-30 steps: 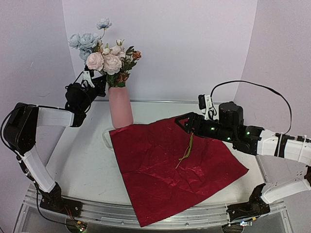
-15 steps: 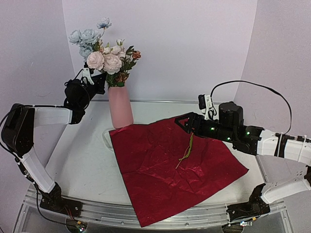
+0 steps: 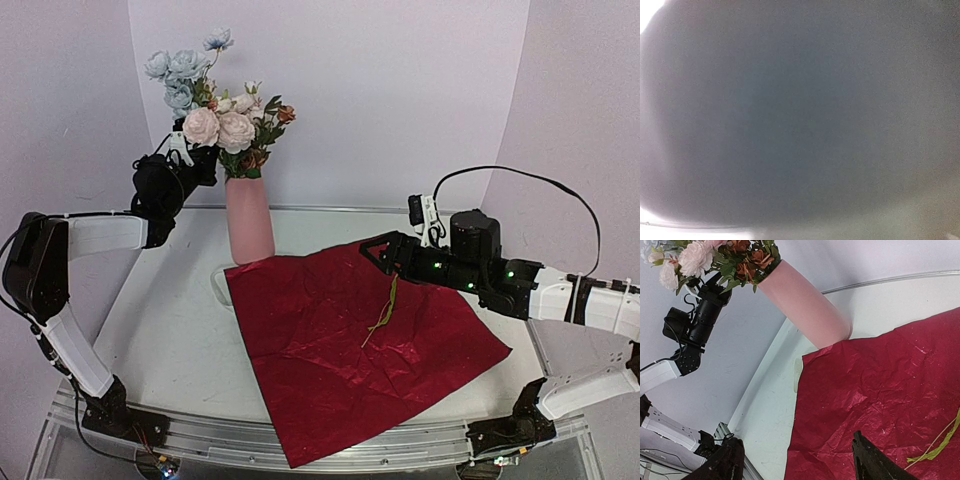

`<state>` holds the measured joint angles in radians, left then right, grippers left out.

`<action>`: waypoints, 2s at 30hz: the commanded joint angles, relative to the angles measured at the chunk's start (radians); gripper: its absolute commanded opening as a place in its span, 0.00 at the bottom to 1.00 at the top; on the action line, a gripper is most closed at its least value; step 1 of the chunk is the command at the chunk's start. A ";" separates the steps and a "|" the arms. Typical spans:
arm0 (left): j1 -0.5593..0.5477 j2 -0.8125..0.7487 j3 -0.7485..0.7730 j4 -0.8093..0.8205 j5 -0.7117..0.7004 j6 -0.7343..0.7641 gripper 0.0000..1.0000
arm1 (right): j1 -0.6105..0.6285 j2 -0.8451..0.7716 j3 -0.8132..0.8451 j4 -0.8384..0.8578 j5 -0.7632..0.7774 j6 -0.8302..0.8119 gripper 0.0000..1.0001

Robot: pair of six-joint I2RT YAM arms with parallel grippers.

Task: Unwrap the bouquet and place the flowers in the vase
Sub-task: Insert the fake flower into the vase.

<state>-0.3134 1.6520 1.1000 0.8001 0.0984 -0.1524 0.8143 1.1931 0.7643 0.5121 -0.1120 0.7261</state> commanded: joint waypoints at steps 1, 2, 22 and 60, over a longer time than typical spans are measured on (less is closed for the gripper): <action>0.003 -0.008 0.002 0.002 0.003 -0.012 0.02 | 0.004 -0.015 0.007 0.034 -0.001 -0.006 0.75; 0.002 0.000 -0.001 0.002 0.007 -0.017 0.02 | 0.003 -0.014 0.007 0.034 -0.001 -0.006 0.75; -0.087 0.072 -0.034 -0.040 -0.141 0.058 0.00 | 0.003 -0.015 0.005 0.034 -0.001 -0.010 0.75; -0.087 -0.440 -0.374 -0.300 -0.234 -0.194 0.76 | -0.022 -0.054 0.030 -0.390 0.487 0.165 0.80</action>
<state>-0.3971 1.3208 0.7563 0.5892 -0.1596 -0.3199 0.8139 1.1753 0.7592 0.3126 0.1503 0.8029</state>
